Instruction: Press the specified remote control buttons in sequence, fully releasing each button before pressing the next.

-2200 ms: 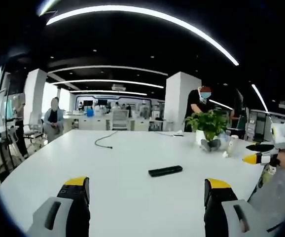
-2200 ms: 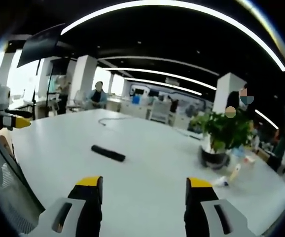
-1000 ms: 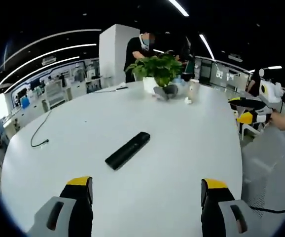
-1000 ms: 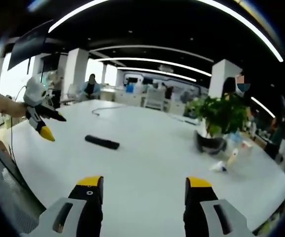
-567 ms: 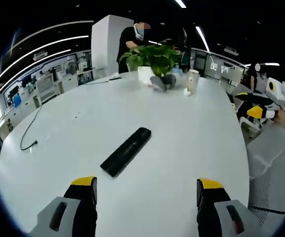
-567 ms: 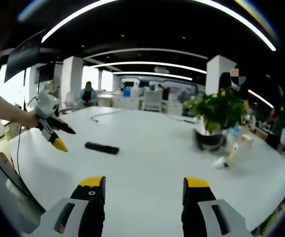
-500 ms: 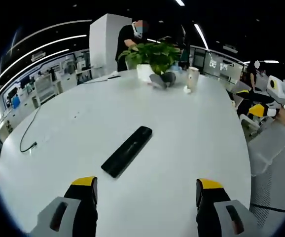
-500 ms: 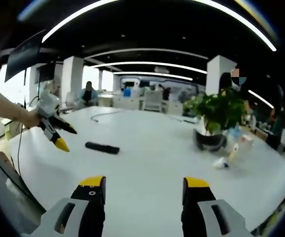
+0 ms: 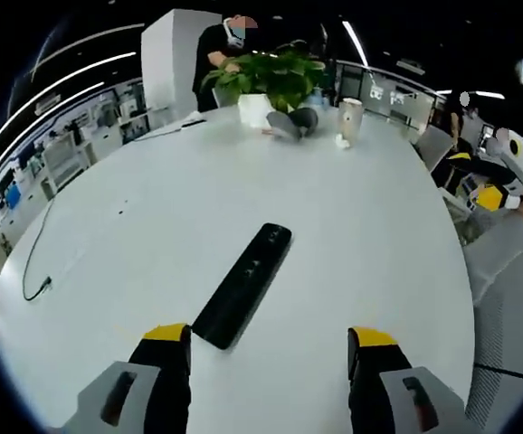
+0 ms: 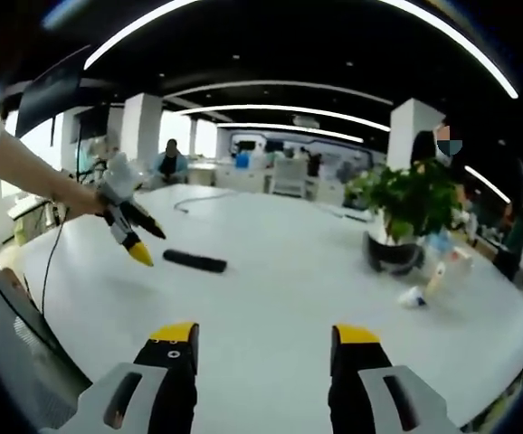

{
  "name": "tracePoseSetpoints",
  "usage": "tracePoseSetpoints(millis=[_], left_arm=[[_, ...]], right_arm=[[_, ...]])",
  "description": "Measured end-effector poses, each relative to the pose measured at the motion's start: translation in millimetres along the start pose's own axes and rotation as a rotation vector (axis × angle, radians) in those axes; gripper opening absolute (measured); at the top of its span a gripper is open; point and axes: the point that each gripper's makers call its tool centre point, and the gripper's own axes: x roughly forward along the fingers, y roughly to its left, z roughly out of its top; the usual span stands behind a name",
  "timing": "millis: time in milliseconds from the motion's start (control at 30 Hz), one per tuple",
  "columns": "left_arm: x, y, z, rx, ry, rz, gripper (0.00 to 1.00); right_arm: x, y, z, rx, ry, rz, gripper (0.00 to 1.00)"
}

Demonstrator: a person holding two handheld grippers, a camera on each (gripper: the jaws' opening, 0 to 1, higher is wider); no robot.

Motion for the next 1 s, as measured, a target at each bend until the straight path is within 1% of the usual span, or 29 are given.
tracePoseSetpoints(millis=[33,67,100,167,200,267,367,400,433,467,500,600,700,767,833,867,933,1000], left_arm=[[0.6,0.1,0.3,-0.006,0.000,-0.007,0.61],[1.9,5.0,0.8,-0.019,0.003,0.000,0.59],[3.5,7.7,1.2,-0.025,0.002,0.004,0.60],[8.7,10.7,-2.2,-0.056,0.029,-0.006,0.61],[10.1,12.3,-2.0,-0.048,0.031,-0.002,0.61],[13.5,14.6,-3.5,-0.019,0.053,0.008,0.61],[19.2,13.6,-4.9,0.006,0.074,-0.006,0.58],[21.3,12.1,-2.5,0.012,0.061,-0.025,0.56],[23.2,13.6,-2.5,0.011,0.070,-0.027,0.51],[23.8,16.0,-2.9,0.028,0.080,-0.019,0.49],[25.5,18.8,-2.0,0.045,0.083,-0.010,0.49],[30.6,22.1,-1.6,0.045,0.106,-0.010,0.50],[33.4,22.3,-1.0,0.085,0.125,-0.008,0.50],[37.2,23.1,-2.4,0.126,0.151,-0.012,0.49],[38.9,23.6,-3.0,0.152,0.166,-0.008,0.48],[40.2,22.9,-1.5,0.180,0.164,-0.013,0.47],[41.5,23.7,-1.1,0.206,0.175,-0.009,0.43],[42.7,21.9,-0.6,0.194,0.177,-0.025,0.42]], right_arm=[[0.2,-0.2,-0.4,-0.001,0.003,0.000,0.56],[0.3,-0.6,-1.4,-0.002,0.008,-0.001,0.56],[0.5,-0.9,-3.1,-0.001,0.017,-0.001,0.55],[0.6,-1.1,-4.1,-0.001,0.023,-0.001,0.54],[0.6,-1.1,-4.2,-0.001,0.023,-0.001,0.54],[0.6,-0.6,-5.2,-0.003,0.029,0.001,0.53],[0.9,-0.2,-6.8,-0.006,0.038,0.004,0.52],[0.6,-1.5,-6.7,-0.013,0.040,-0.006,0.54],[0.5,-2.8,-6.4,-0.018,0.040,-0.014,0.54],[0.6,-2.6,-6.8,-0.015,0.041,-0.011,0.54],[1.0,-2.0,-8.5,-0.011,0.050,-0.006,0.53],[1.8,-1.1,-11.0,-0.022,0.066,-0.002,0.52],[2.3,0.6,-12.0,-0.030,0.074,0.006,0.52],[2.3,0.8,-12.7,-0.030,0.078,0.007,0.51],[2.4,0.7,-13.2,-0.030,0.080,0.007,0.51],[2.4,0.8,-14.0,-0.029,0.083,0.007,0.51],[2.6,0.9,-15.5,-0.035,0.093,0.007,0.51],[2.7,1.9,-16.4,-0.040,0.099,0.009,0.51]])
